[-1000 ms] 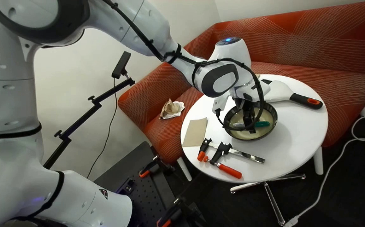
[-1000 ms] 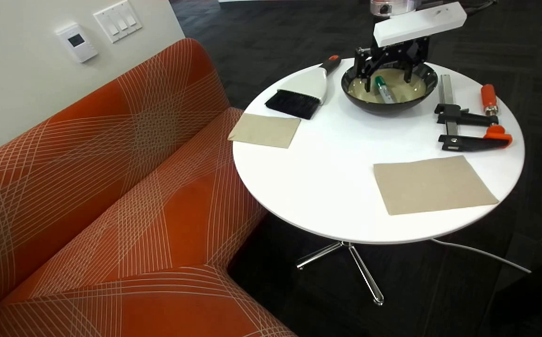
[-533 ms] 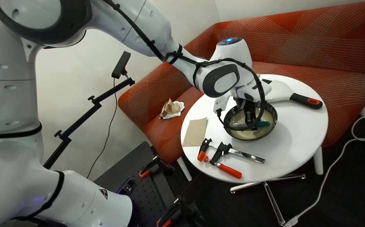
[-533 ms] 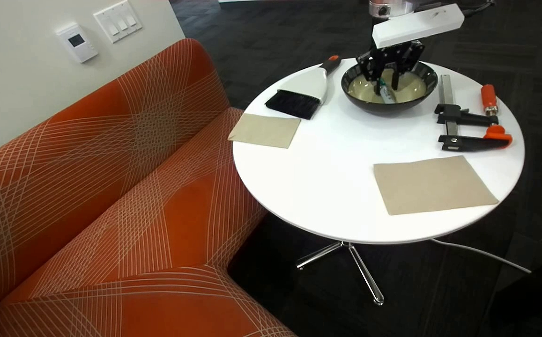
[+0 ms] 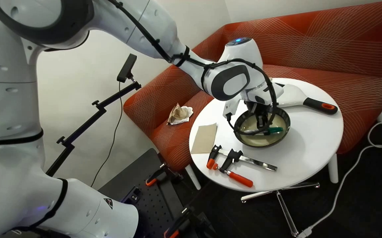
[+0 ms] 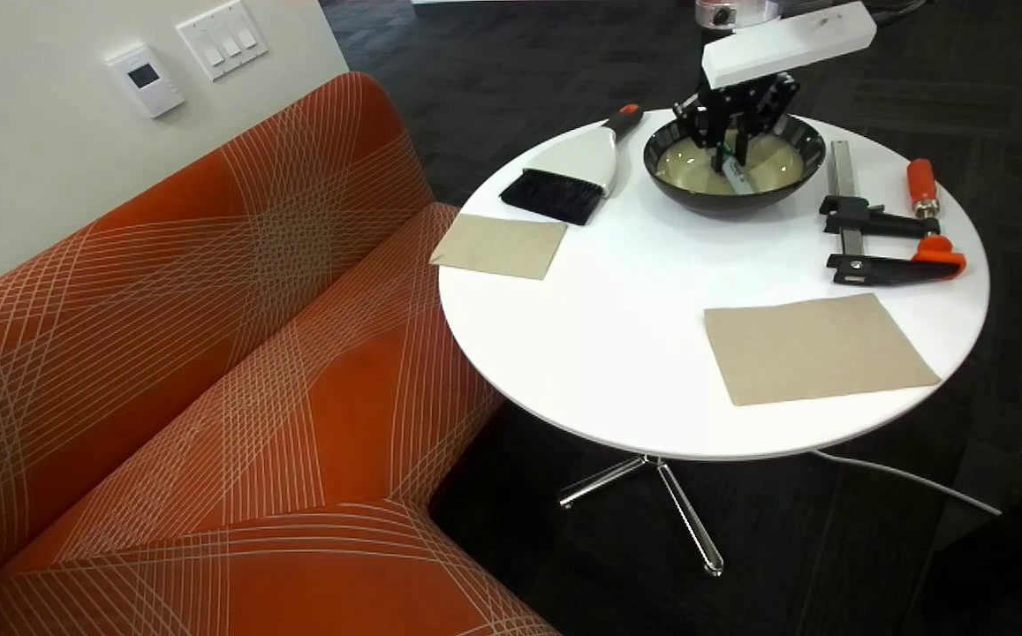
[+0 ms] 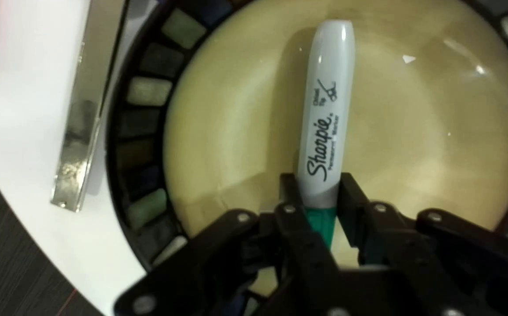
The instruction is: Remove the marker from the bowl and put it on the table
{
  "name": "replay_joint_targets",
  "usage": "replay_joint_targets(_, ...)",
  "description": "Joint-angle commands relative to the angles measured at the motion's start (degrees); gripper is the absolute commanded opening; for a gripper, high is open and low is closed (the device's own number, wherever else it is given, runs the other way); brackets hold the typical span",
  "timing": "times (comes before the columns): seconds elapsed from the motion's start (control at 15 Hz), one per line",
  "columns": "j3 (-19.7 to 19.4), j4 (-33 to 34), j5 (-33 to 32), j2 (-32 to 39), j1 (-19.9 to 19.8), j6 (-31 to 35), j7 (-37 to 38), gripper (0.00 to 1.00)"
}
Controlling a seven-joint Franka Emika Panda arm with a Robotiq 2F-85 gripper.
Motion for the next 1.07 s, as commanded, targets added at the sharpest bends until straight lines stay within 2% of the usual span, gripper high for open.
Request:
replay_joint_targets(0.0, -3.40, -7.21, -1.56, -8.52, 4.24, 0.12, 2.91, 0.06)
replay_joint_targets(0.2, -3.69, -12.00, -2.79, -15.48, 5.89, 1.29, 2.37, 0.06)
replay_joint_targets(0.53, -0.21, -16.00, -6.32, -24.28, 7.27, 0.99, 1.77, 0.06)
replay_joint_targets(0.73, 3.38, -15.36, -8.14, -24.91, 7.82, 0.36, 1.61, 0.06)
replay_joint_targets(1.0, 8.45, -12.73, -8.03, -21.36, 8.81, 0.24, 0.46, 0.06)
